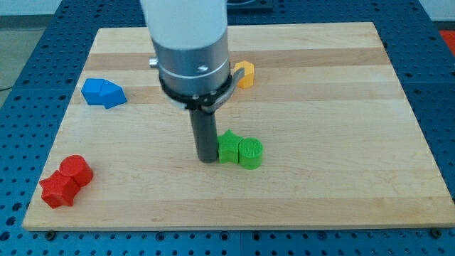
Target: Separate the green circle from the green star
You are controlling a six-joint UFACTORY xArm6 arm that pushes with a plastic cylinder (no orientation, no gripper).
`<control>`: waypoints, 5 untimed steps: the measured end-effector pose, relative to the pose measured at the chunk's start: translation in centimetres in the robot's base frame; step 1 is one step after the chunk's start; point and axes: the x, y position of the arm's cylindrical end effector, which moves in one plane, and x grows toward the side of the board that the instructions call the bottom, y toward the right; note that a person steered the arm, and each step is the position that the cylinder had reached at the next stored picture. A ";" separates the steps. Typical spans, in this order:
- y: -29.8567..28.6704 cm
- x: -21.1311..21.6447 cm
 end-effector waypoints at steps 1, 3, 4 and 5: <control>-0.8 -0.3; 4.2 4.1; 6.9 3.0; 8.0 -0.2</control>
